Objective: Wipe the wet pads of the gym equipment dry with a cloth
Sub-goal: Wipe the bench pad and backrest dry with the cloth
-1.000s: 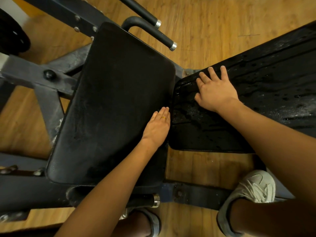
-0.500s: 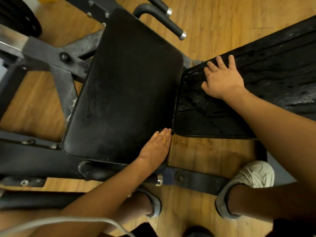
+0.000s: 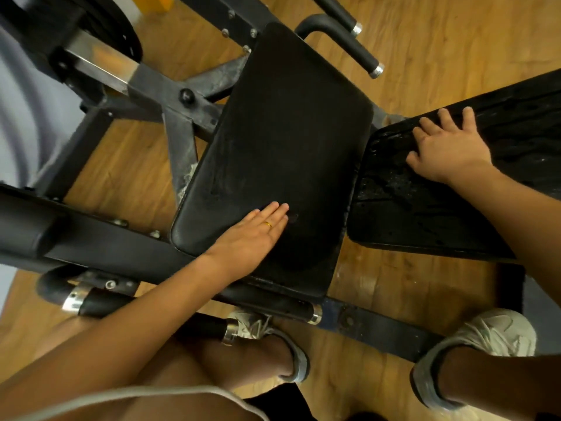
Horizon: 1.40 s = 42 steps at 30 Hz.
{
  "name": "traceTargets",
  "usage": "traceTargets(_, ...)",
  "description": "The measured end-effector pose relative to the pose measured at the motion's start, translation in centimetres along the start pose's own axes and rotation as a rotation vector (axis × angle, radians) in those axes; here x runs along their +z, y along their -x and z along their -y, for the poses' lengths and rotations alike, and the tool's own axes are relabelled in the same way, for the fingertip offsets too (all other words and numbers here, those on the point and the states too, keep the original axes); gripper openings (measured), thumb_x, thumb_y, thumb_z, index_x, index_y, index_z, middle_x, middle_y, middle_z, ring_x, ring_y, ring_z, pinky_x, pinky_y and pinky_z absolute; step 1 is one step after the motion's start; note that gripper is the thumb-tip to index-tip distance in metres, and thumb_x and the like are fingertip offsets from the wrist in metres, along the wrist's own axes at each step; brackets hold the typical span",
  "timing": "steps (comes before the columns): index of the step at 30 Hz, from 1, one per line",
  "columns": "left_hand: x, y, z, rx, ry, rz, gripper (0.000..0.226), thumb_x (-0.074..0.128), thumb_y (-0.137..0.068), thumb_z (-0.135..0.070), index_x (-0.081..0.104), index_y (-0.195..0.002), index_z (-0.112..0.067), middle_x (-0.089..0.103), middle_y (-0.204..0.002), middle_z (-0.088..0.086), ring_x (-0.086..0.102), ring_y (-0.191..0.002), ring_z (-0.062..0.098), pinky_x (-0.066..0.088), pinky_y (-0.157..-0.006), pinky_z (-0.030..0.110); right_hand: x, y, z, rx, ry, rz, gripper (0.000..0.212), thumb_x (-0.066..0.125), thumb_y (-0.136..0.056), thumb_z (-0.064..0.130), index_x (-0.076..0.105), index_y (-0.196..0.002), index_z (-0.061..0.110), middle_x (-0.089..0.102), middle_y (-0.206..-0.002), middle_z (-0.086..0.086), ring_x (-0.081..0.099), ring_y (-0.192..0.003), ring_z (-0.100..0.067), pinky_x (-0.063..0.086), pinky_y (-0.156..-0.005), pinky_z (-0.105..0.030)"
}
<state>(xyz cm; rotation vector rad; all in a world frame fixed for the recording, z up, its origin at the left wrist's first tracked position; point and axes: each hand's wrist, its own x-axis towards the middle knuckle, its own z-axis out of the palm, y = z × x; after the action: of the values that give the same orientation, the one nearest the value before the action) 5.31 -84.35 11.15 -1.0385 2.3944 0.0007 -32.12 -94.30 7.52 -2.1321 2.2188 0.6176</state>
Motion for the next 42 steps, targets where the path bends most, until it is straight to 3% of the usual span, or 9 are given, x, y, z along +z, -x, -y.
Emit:
traceTargets(8, -0.9, 1.8, 6.9, -0.3, 0.023, -0.347, 0.072, 0.051, -0.093, 0.002, 0.02, -0.157, 0.0, 0.01, -0.167, 0.017, 0.009, -0.155, 0.032, 0.015, -0.122, 0.044, -0.1, 0.1, 0.1, 0.0, 0.007, 0.0, 0.065, 0.032, -0.102, 0.05, 0.031, -0.157, 0.016, 0.022, -0.167, -0.005, 0.008, -0.155, -0.032, 0.001, -0.122, -0.06)
traceTargets(10, -0.3, 1.7, 5.8, -0.229, -0.04, -0.356, 0.071, 0.051, -0.093, -0.004, 0.021, -0.157, 0.001, 0.011, -0.167, 0.019, 0.011, -0.155, 0.034, 0.017, -0.122, 0.046, 0.1, 0.0, 0.0, -0.004, 0.004, -0.013, 0.065, 0.032, -0.102, 0.05, 0.031, -0.157, 0.015, 0.023, -0.166, -0.005, 0.008, -0.155, -0.032, 0.001, -0.122, -0.06)
traceTargets(14, 0.2, 2.7, 6.2, -0.039, -0.134, -0.249, 0.077, 0.044, -0.097, -0.009, -0.002, -0.157, -0.007, -0.007, -0.168, 0.013, -0.002, -0.156, 0.029, 0.009, -0.123, 0.041, 0.2, -0.1, 0.1, -0.003, 0.002, -0.014, 0.065, 0.032, -0.102, 0.05, 0.031, -0.157, 0.016, 0.023, -0.167, -0.005, 0.008, -0.155, -0.032, 0.001, -0.122, -0.06)
traceTargets(16, -0.1, 3.0, 7.6, -0.03, -0.094, -0.287, 0.08, 0.051, -0.096, -0.007, 0.003, -0.159, -0.009, -0.003, -0.168, 0.01, 0.0, -0.155, 0.025, 0.012, -0.122, 0.039, 0.4, -0.2, 0.0, -0.006, -0.004, -0.015, 0.065, 0.032, -0.102, 0.05, 0.031, -0.157, 0.016, 0.022, -0.167, -0.005, 0.008, -0.155, -0.032, 0.001, -0.122, -0.06)
traceTargets(19, -1.0, 2.8, 9.7, -0.173, -0.002, -0.351, 0.075, 0.057, -0.093, -0.001, 0.022, -0.158, -0.004, 0.013, -0.167, 0.014, 0.01, -0.154, 0.029, 0.017, -0.121, 0.045, 0.5, -0.4, 0.0, -0.004, -0.005, -0.018, 0.065, 0.031, -0.102, 0.05, 0.031, -0.157, 0.016, 0.022, -0.167, -0.005, 0.008, -0.155, -0.032, 0.002, -0.122, -0.06)
traceTargets(23, -1.7, 2.0, 11.2, -0.425, 0.21, -0.45, 0.06, 0.048, -0.098, 0.001, 0.026, -0.154, 0.007, 0.024, -0.162, 0.026, 0.02, -0.151, 0.042, 0.017, -0.124, 0.046, 0.5, -0.4, 0.1, -0.011, -0.016, -0.011, 0.064, 0.03, -0.102, 0.049, 0.031, -0.157, 0.015, 0.022, -0.167, -0.005, 0.008, -0.155, -0.032, 0.001, -0.122, -0.061)
traceTargets(32, -1.0, 0.9, 9.8, -0.431, 0.183, -0.49, 0.061, 0.055, -0.093, 0.004, 0.034, -0.15, 0.011, 0.032, -0.158, 0.028, 0.028, -0.147, 0.044, 0.03, -0.117, 0.057, -1.3, 2.1, -0.8, -0.113, -0.051, -0.114, 0.064, 0.037, -0.1, 0.046, 0.033, -0.156, 0.015, 0.026, -0.164, -0.01, 0.01, -0.155, -0.03, -0.007, -0.12, -0.059)
traceTargets(36, -1.4, -1.4, 7.1, -0.313, 0.139, -0.523, 0.063, 0.06, -0.086, 0.012, 0.04, -0.145, 0.013, 0.039, -0.153, 0.03, 0.039, -0.141, 0.046, 0.038, -0.11, 0.059, -2.6, 4.2, -2.7, -0.117, -0.048, -0.097, 0.064, 0.036, -0.102, 0.046, 0.031, -0.157, 0.014, 0.023, -0.165, -0.01, 0.006, -0.155, -0.03, -0.005, -0.121, -0.058)
traceTargets(42, -2.8, -5.8, 0.8, -0.308, 0.363, -0.597, 0.061, 0.045, -0.097, 0.004, 0.026, -0.155, 0.004, 0.023, -0.165, 0.018, 0.018, -0.154, 0.03, 0.022, -0.122, 0.043, -4.3, 6.9, -6.2, -0.035, 0.071, 0.001, 0.064, 0.028, -0.104, 0.05, 0.025, -0.159, 0.016, 0.015, -0.168, -0.01, -0.002, -0.156, -0.032, -0.008, -0.119, -0.061)
